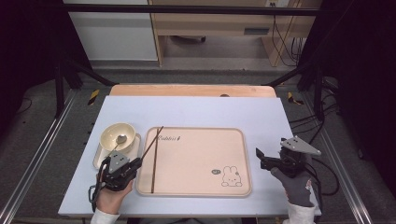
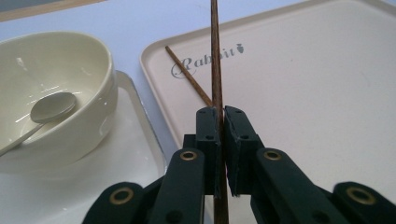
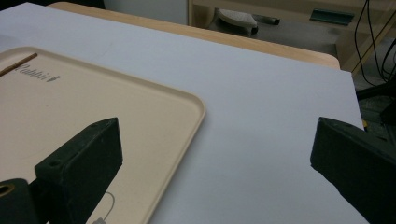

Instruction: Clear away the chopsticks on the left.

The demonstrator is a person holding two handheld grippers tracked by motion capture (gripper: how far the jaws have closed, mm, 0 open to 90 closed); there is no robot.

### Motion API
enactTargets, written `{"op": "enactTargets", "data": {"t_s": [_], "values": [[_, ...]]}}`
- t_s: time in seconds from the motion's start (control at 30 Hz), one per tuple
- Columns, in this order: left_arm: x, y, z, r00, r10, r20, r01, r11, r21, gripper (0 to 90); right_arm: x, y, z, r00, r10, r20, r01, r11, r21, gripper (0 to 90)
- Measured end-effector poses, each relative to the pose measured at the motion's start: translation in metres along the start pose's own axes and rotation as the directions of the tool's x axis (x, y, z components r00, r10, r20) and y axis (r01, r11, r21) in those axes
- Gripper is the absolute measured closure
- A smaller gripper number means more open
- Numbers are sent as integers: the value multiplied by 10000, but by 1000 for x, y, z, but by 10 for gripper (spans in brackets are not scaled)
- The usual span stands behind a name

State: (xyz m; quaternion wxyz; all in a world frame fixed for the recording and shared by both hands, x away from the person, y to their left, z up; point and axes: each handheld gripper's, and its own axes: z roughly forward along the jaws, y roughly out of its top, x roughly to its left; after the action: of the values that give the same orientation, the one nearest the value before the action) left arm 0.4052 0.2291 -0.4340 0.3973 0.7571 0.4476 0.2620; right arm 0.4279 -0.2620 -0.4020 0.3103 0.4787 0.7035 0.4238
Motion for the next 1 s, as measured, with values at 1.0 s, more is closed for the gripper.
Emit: {"op": "enactTargets", "data": {"t_s": [1.0], "values": [[-32,21,15,9860,-1300,-1046,1232,9900,-686,849,1,-1,0,9999,108,-34,-108,9999,3,27]]}}
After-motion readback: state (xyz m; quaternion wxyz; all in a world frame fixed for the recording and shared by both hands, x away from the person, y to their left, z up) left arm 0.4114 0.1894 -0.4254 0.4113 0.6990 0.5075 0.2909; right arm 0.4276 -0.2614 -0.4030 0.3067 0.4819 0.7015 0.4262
